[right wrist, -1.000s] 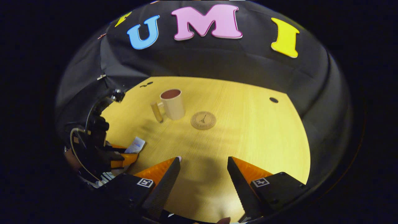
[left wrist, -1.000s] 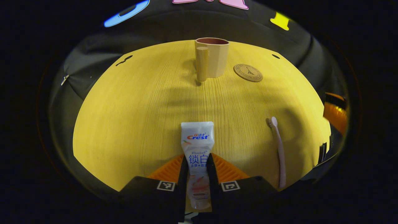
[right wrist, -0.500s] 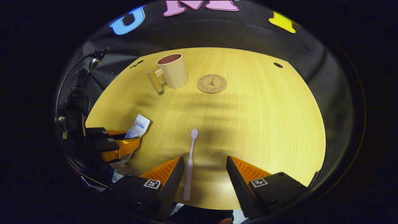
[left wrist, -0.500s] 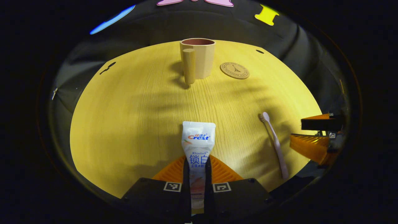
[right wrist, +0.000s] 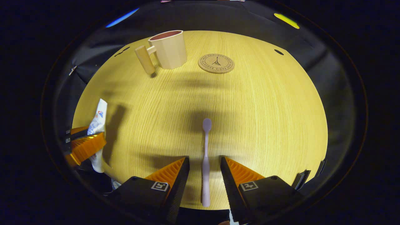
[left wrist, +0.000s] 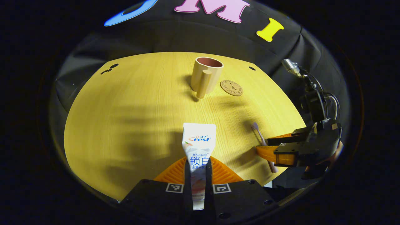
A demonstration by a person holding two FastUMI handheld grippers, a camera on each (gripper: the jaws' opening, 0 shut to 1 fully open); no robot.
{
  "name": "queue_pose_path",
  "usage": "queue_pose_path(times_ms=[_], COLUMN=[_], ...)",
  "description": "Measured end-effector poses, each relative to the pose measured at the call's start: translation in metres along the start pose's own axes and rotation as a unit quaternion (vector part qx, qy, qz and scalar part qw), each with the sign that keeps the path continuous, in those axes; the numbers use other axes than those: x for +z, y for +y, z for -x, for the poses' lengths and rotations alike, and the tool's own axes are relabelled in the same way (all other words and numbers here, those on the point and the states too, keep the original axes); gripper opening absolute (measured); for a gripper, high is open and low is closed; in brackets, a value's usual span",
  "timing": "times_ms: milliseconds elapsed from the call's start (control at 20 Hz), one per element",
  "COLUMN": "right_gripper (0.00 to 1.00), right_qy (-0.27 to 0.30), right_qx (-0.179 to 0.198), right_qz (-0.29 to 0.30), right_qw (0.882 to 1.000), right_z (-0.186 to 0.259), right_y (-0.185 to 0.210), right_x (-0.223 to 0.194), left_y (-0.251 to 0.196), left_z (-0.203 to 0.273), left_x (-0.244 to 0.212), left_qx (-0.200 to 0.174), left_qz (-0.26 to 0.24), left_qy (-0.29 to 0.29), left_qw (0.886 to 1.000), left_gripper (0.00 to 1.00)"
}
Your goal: Put the toothbrush and toothpaste on the desktop into the cup, then pick up the cup and place it on the coaster on the desktop.
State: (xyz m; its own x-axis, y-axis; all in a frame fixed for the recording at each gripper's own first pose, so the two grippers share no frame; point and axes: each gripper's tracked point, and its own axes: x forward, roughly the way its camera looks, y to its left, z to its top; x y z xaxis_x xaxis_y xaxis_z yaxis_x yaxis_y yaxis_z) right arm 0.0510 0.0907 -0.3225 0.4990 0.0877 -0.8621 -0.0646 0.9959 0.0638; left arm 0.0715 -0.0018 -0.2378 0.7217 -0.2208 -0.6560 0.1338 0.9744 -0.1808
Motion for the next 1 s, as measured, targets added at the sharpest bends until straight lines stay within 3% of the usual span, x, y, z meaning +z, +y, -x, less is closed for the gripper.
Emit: queue_pose_path(times_ms=[300, 400, 450, 500, 650, 750, 850, 1000], right_gripper=[0.57, 0.28, 0.28, 0.12, 0.1, 0.06, 0.06, 0.06], right_qy=[0.017, 0.012, 0.009, 0.014, 0.005, -0.013, -0.059, -0.153], right_qx=[0.001, -0.007, -0.01, -0.012, -0.002, 0.01, 0.04, 0.1], right_qz=[0.019, 0.014, 0.017, 0.019, 0.02, -0.02, -0.05, -0.033], right_qw=[1.0, 1.0, 1.0, 1.0, 1.0, 1.0, 0.996, 0.983], right_z=[-0.006, -0.007, -0.008, -0.002, -0.005, -0.005, 0.005, 0.031], right_y=[0.002, 0.002, 0.002, 0.003, 0.001, -0.002, 0.002, 0.016], right_x=[0.004, 0.003, 0.006, 0.004, 0.004, 0.002, 0.012, 0.034], left_y=[0.023, 0.026, 0.027, 0.027, 0.022, 0.018, 0.013, 0.001], left_z=[0.019, 0.023, 0.026, 0.026, 0.029, 0.034, 0.039, 0.045], left_x=[-0.015, -0.016, -0.015, -0.015, -0.008, 0.002, 0.014, 0.038], left_qx=[0.008, 0.007, 0.007, 0.007, 0.006, 0.002, -0.003, -0.02], left_qz=[0.003, 0.01, 0.013, 0.013, 0.01, 0.013, 0.023, 0.037], left_qy=[-0.002, -0.005, -0.007, -0.01, -0.023, -0.041, -0.061, -0.096], left_qw=[1.0, 1.0, 1.0, 1.0, 1.0, 0.999, 0.998, 0.994], left_gripper=[0.19, 0.19, 0.19, 0.19, 0.19, 0.19, 0.19, 0.19])
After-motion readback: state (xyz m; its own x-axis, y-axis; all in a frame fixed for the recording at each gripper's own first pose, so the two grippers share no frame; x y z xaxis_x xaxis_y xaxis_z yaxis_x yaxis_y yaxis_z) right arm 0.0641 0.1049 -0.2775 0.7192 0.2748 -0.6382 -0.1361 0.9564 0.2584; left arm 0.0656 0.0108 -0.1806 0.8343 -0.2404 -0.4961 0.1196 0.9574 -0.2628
